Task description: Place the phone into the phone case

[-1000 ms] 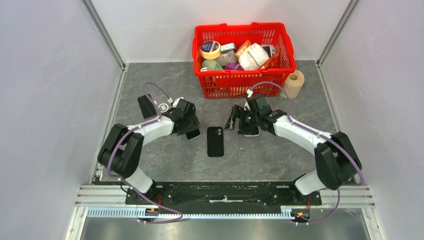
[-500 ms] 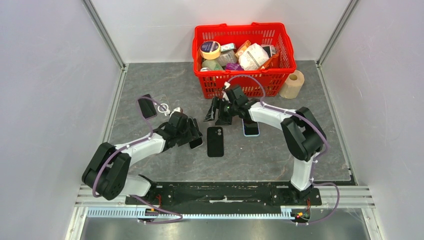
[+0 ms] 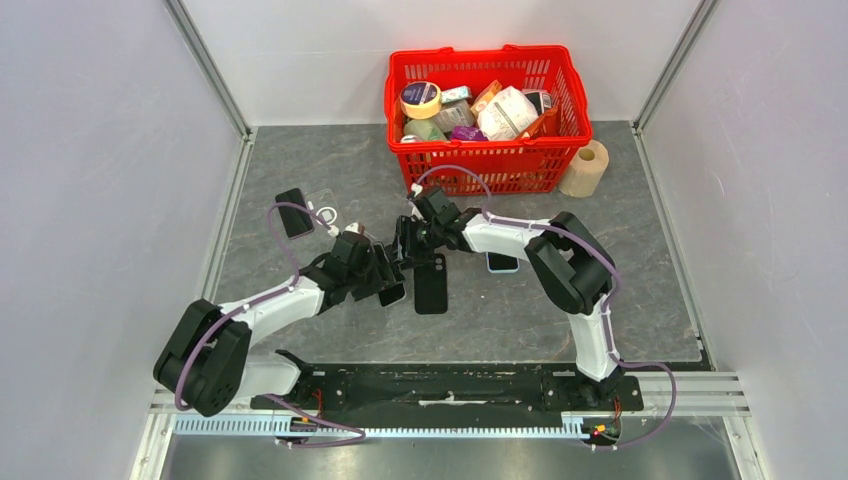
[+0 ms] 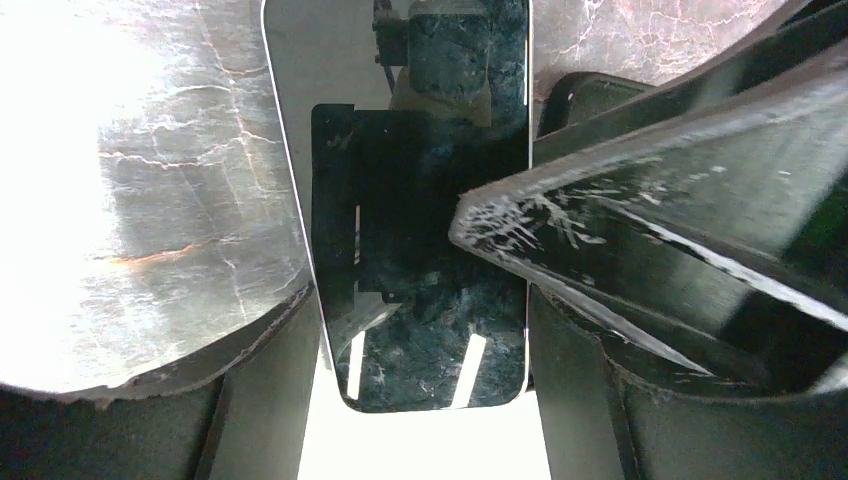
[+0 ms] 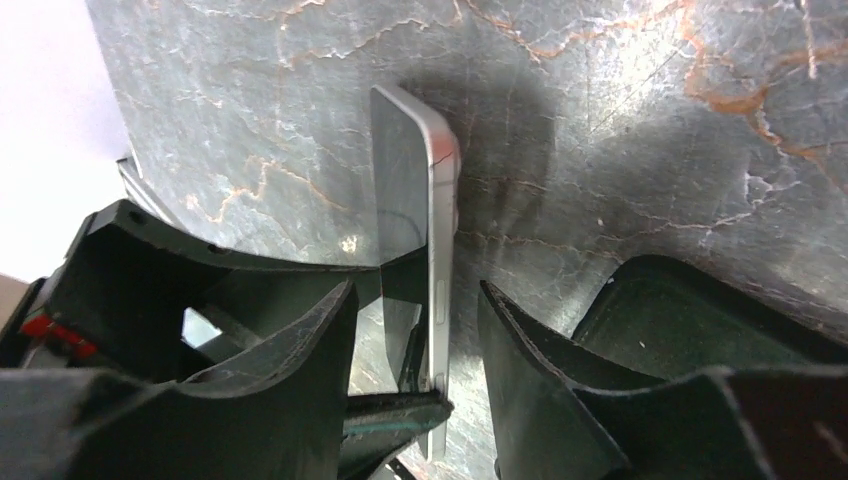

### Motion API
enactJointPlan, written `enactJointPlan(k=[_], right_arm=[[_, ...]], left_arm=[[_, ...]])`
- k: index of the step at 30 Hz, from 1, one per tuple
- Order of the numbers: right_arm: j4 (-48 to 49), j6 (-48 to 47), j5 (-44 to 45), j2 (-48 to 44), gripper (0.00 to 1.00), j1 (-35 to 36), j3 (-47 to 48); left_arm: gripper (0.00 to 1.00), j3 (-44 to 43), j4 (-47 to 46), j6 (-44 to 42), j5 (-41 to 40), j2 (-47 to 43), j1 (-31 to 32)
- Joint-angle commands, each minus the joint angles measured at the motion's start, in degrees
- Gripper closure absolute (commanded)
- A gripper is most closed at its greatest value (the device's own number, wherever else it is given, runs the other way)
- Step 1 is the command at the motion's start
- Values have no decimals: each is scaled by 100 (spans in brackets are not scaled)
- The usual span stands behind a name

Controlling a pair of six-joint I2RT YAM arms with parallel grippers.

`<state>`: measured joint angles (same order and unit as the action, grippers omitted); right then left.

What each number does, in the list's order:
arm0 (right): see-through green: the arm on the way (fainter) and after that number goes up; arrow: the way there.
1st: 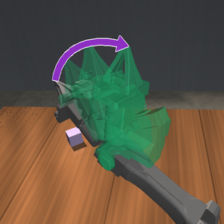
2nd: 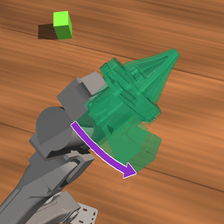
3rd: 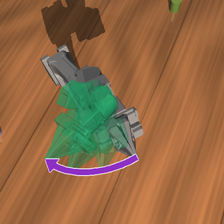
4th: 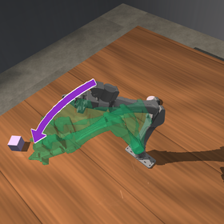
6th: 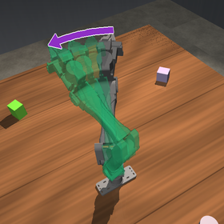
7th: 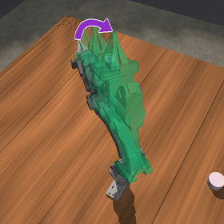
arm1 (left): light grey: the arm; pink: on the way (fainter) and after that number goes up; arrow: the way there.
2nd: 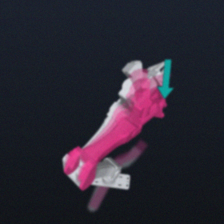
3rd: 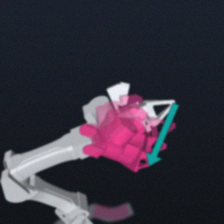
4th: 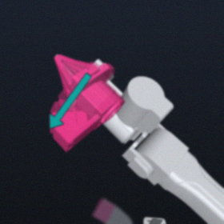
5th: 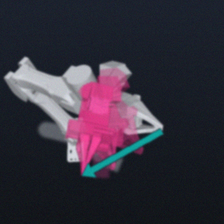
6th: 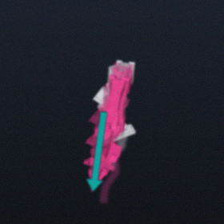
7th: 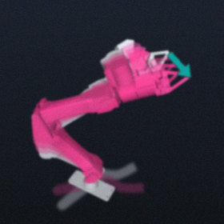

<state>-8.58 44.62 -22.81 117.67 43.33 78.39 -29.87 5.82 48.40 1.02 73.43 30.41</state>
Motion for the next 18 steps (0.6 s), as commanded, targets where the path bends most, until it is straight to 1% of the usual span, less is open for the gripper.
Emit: enactJointPlan(k=[1, 3, 7, 8, 11, 14, 18], right_arm=[[57, 63, 53, 170, 48, 139, 247], [84, 91, 56, 186, 53, 167, 223], [145, 143, 46, 167, 67, 162, 172], [158, 152, 32, 154, 70, 167, 168], [220, 186, -71, 138, 82, 167, 159], [250, 228, -135, 123, 100, 170, 159], [337, 304, -109, -47, 100, 167, 58]], left_arm=[[52, 165, 288, 144, 140, -51, 22], [52, 164, 288, 135, 151, -55, 23], [52, 121, 309, 110, 195, -81, 24], [51, 98, 322, 85, 225, -84, 20], [39, 0, 406, -50, 322, -201, 25], [24, -118, 585, -200, 428, -405, 25], [13, -294, 797, -395, 719, -727, 27]])
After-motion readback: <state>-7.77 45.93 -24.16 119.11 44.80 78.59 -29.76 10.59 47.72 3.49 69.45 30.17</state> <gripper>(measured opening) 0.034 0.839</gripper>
